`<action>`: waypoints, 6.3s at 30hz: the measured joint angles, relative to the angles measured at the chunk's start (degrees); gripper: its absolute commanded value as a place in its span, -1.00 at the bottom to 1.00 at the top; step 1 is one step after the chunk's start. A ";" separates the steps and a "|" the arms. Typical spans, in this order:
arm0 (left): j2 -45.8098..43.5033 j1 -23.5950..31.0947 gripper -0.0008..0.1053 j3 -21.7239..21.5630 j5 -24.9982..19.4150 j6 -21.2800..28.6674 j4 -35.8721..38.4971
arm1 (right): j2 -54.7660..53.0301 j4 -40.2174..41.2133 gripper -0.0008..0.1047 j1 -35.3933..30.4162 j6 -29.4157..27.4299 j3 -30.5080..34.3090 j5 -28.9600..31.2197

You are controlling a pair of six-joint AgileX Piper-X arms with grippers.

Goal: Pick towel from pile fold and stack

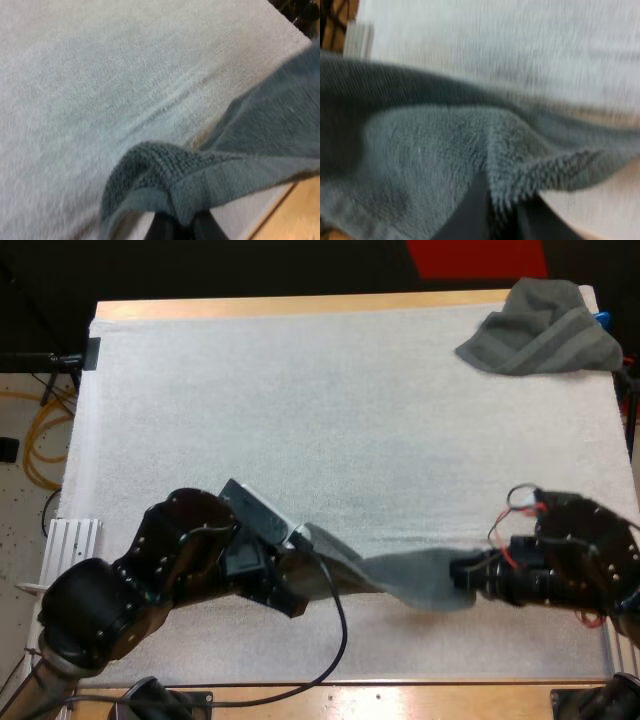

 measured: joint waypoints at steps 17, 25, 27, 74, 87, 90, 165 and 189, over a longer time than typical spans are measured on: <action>15.57 10.41 -0.98 12.96 -5.94 7.47 -27.56 | 21.31 -22.88 -0.99 -11.77 0.84 7.13 1.46; 31.74 19.46 -0.98 12.96 5.26 8.23 -43.06 | 37.44 -39.38 -0.99 -20.59 0.87 7.02 -5.90; 35.07 20.16 -0.98 12.96 6.02 8.23 -45.25 | 40.17 -41.83 -0.99 -21.79 0.87 7.02 -6.68; -4.72 20.79 0.40 8.77 4.96 12.78 -5.14 | 2.44 2.78 0.36 -24.45 -21.91 -0.28 7.50; -11.28 20.79 0.40 24.80 5.31 6.51 -3.92 | 0.60 1.26 0.36 -24.45 -20.83 19.83 7.65; -11.28 20.79 0.40 26.68 6.59 6.40 -4.55 | 0.77 -5.26 0.36 -24.45 -18.35 25.64 6.34; 38.88 20.79 0.39 26.95 28.95 4.20 -26.76 | 26.53 -38.46 -0.99 -24.57 -6.75 34.84 -15.20; 38.58 19.25 -0.98 27.03 30.44 9.09 -23.73 | 18.79 -36.14 -0.99 -24.57 -8.34 34.98 -15.58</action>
